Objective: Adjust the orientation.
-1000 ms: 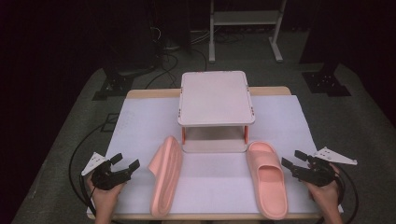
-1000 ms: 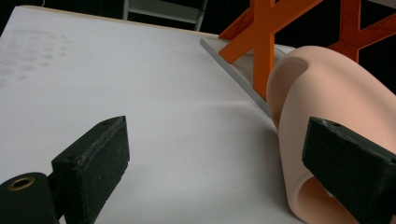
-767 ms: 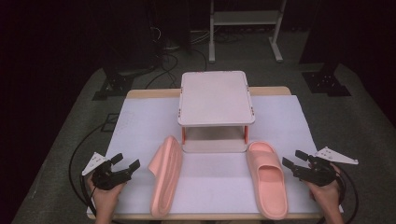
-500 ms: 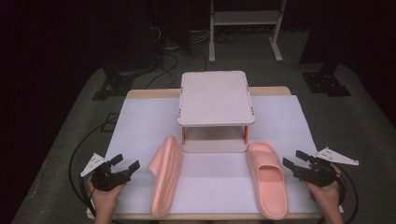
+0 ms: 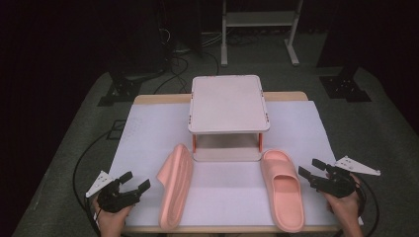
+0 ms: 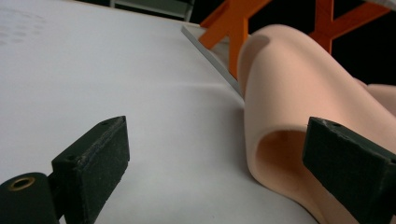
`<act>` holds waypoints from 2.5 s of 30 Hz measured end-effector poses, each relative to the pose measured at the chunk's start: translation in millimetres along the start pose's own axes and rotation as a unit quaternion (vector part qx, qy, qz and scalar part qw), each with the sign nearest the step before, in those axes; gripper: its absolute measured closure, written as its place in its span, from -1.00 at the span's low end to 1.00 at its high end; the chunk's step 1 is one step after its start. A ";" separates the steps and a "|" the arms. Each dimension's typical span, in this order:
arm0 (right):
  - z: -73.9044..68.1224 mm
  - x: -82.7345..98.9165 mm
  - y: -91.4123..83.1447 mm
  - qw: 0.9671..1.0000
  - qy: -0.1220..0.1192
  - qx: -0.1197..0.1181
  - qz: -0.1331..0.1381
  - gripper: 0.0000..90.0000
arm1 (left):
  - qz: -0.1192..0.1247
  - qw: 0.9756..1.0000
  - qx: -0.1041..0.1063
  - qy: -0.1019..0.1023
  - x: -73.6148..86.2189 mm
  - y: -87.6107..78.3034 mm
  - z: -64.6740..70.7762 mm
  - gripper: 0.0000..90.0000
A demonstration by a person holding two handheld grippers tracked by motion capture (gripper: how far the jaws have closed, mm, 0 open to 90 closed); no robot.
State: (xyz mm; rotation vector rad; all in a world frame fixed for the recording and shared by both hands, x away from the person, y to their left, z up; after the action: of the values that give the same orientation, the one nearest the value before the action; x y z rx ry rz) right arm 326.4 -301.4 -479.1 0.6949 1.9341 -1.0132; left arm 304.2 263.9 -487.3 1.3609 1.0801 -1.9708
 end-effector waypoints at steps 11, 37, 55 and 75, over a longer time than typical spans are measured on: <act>-2.5 -0.6 -1.2 1.000 -0.001 -0.004 0.004 -0.39 | -0.022 1.000 0.014 0.011 5.4 9.5 9.8 -0.83; -7.3 2.6 -0.6 1.000 -0.009 -0.013 0.001 -0.39 | -0.084 0.996 0.030 0.022 11.4 39.6 18.5 -0.44; -9.0 6.2 -2.0 1.000 -0.011 -0.023 -0.002 -0.39 | -0.075 0.995 0.063 0.023 3.8 53.7 40.2 -0.37; -8.8 7.4 -3.3 1.000 -0.007 -0.029 -0.005 -0.38 | -0.072 0.993 0.091 0.027 -3.7 63.0 58.2 -0.23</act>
State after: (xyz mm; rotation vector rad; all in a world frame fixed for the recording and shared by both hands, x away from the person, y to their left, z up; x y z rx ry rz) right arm 316.5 -295.0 -481.1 0.6441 1.9486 -0.9619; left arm 323.4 180.6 -493.5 1.4753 1.0713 -2.1941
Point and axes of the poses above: each handheld gripper's, and its own axes: y roughly forward along the jaws, x roughly out of its underside, z roughly to its right, the point moved 7 cm from there along y, roughly forward along the jaws, and after that the axes turned 7 degrees about y, right-handed, at the moved point
